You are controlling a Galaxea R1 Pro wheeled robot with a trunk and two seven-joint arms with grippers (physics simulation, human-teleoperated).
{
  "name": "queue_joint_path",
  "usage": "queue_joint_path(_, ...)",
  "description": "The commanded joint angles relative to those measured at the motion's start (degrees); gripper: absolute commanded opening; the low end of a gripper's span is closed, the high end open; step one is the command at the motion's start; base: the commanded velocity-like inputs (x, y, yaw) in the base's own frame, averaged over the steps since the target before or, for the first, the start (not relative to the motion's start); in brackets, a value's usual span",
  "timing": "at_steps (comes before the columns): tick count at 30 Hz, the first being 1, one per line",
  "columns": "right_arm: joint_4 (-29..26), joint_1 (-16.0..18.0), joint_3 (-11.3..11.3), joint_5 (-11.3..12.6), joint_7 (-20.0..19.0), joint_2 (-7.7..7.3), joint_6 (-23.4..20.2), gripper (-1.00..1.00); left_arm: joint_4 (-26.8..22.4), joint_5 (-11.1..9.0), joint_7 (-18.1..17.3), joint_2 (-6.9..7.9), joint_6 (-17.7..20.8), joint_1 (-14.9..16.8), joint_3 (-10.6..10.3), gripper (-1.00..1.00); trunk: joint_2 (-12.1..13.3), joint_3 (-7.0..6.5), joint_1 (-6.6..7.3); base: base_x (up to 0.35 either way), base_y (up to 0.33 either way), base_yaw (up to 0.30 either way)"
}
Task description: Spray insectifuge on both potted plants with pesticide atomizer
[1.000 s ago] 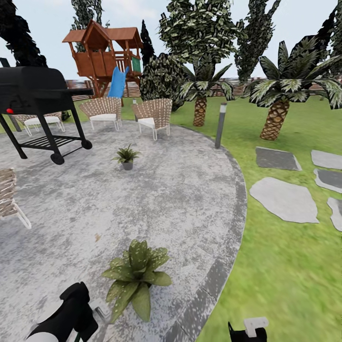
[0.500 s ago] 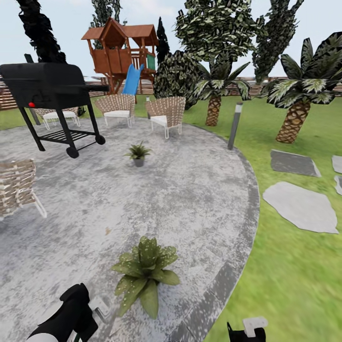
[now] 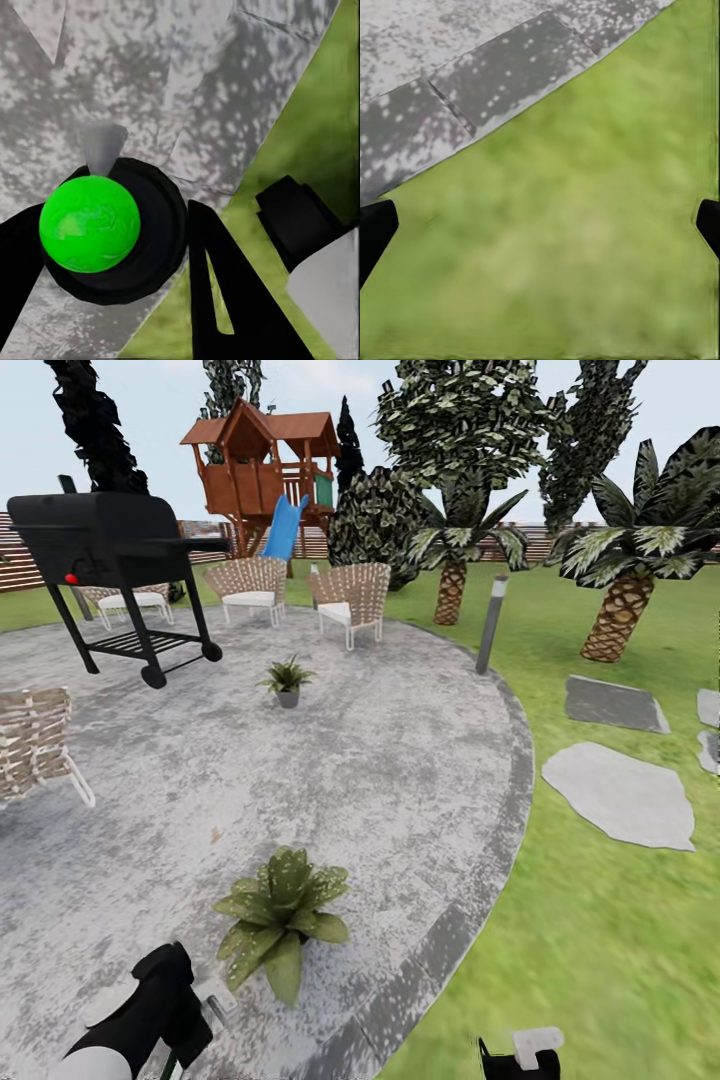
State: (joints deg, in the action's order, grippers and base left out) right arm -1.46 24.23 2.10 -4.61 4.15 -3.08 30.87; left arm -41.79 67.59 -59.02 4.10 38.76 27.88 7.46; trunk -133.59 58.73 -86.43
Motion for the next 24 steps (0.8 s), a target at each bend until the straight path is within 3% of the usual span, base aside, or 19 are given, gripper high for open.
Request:
queue_joint_path(1,0.0,0.0,0.2,-0.5,0.5,0.0,0.1,1.0,-0.1,1.2,-1.3,-0.05,0.3,0.0,0.2,-1.0,0.0,0.05,0.03,-0.142,-0.262,0.0)
queue_joint_path(4,0.0,0.0,0.2,-0.5,0.5,-0.08,0.1,1.0,-0.2,3.2,-2.2,-0.48,0.3,0.7,0.2,-1.0,0.0,0.05,0.03,-0.145,-0.26,0.0)
queue_joint_path(8,0.0,0.0,0.2,-0.5,0.5,-0.09,0.1,1.0,-0.2,4.2,-6.1,-0.08,0.4,5.7,0.1,-1.0,0.0,0.05,0.03,-0.05,-0.093,0.0)
queue_joint_path(12,0.0,0.0,0.2,-0.5,0.5,-0.09,0.1,1.0,-0.2,12.1,-11.7,-0.39,1.7,11.2,0.2,-1.0,0.0,0.05,0.03,-0.003,-0.005,0.0)
queue_joint_path(14,0.0,0.0,0.2,-0.5,0.5,-0.09,0.1,1.0,-0.2,14.0,-15.9,-0.13,2.3,13.8,0.2,-1.0,0.0,0.05,0.03,0.0,0.0,0.0)
queue_joint_path(24,0.0,0.0,0.2,-0.5,0.5,-0.26,0.1,1.0,-0.3,14.6,-17.1,-0.94,2.5,18.3,0.2,-1.0,0.0,0.05,0.03,0.0,0.0,0.0)
